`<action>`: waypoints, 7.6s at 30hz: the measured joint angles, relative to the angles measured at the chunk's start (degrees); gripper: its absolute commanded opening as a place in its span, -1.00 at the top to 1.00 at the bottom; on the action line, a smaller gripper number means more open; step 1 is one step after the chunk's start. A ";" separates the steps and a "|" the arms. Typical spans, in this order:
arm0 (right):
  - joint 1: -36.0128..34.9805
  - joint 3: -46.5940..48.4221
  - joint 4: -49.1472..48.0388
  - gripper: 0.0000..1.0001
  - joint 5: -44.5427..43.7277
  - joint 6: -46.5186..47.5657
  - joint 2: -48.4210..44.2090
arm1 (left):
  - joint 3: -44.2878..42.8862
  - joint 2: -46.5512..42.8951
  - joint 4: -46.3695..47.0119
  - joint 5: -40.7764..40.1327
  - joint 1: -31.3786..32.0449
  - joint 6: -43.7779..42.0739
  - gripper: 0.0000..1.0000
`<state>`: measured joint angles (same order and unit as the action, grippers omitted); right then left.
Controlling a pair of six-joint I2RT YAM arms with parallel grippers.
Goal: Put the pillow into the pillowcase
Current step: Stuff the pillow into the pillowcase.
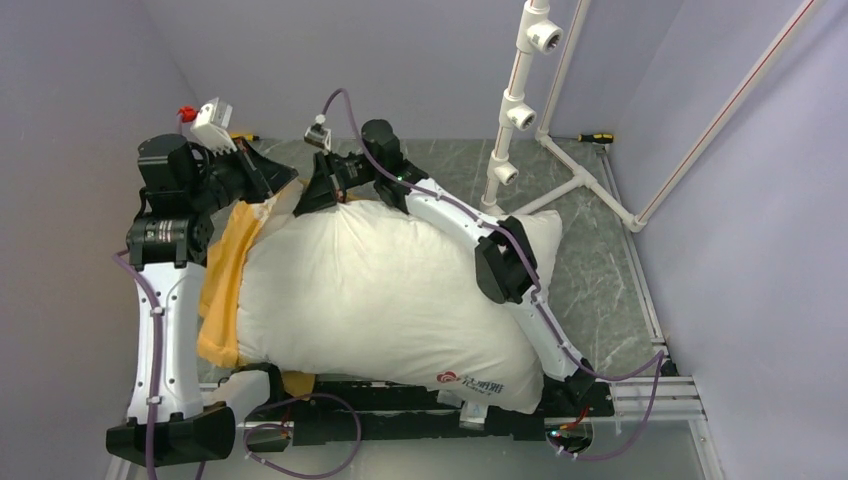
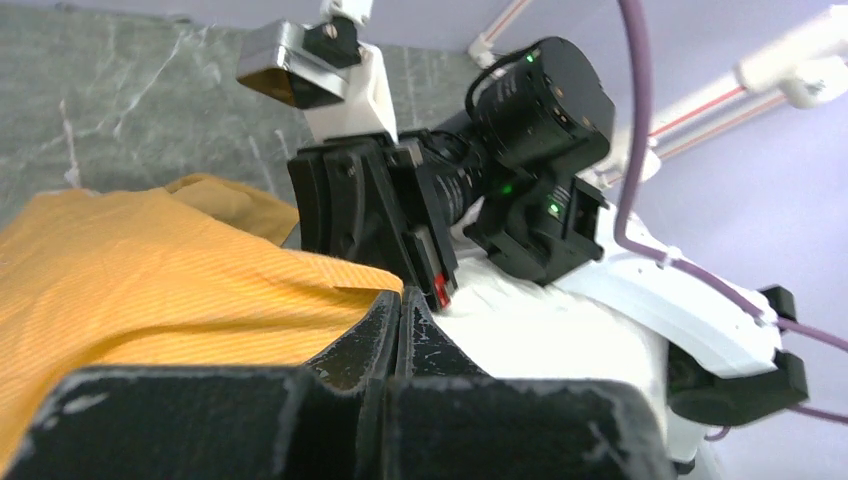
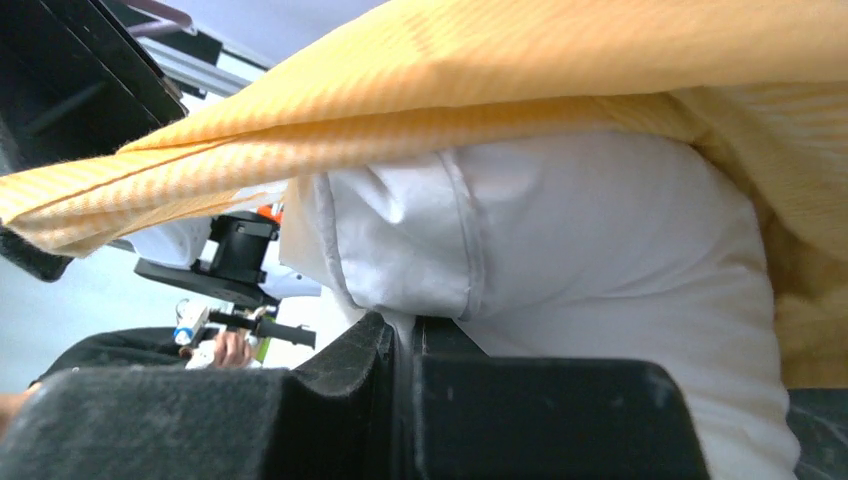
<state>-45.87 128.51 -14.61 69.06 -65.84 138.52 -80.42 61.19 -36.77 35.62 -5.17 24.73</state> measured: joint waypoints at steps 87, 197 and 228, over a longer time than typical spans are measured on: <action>18.16 -20.76 8.46 0.85 -37.55 -2.10 -12.81 | 5.03 7.89 -13.57 -45.81 19.89 -17.55 -0.64; -12.85 3.45 57.92 0.85 -77.09 66.77 -5.01 | 36.85 -2.91 -0.85 -8.92 -10.97 13.94 0.81; -1.33 6.97 58.53 1.00 -49.46 51.28 -4.96 | 26.99 21.42 4.55 -16.48 -4.96 6.01 1.00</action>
<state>-47.20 135.48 43.92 19.59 -14.57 133.56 -53.43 82.61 -32.23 19.14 -10.13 30.74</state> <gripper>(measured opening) 0.026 0.014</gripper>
